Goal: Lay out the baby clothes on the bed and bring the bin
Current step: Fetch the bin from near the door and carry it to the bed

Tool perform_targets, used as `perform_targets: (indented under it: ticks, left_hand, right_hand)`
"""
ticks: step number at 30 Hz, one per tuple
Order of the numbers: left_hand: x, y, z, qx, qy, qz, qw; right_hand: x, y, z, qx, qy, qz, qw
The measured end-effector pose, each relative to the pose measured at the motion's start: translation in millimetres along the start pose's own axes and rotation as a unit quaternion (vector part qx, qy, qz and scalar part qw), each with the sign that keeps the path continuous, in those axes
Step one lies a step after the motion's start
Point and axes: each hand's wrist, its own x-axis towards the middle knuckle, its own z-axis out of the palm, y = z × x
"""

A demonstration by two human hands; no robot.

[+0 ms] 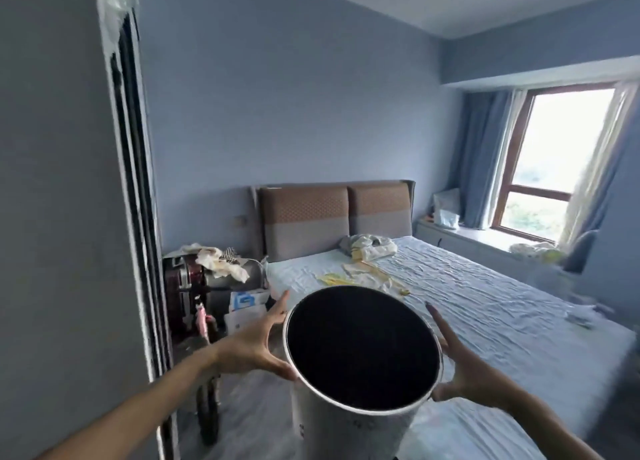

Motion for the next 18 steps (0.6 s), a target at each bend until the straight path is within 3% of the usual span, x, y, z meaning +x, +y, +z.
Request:
perform_targets:
  ticks: [9, 18]
  left_hand:
    - [156, 38, -12, -0.009, 0.026, 0.043, 0.999]
    - [258, -2, -104, 0.008, 0.060, 0.023, 0.998]
  right_hand:
    - [68, 47, -142, -0.030, 0.017, 0.011, 0.999]
    - [217, 83, -175, -0.031, -0.013, -0.009, 0.999]
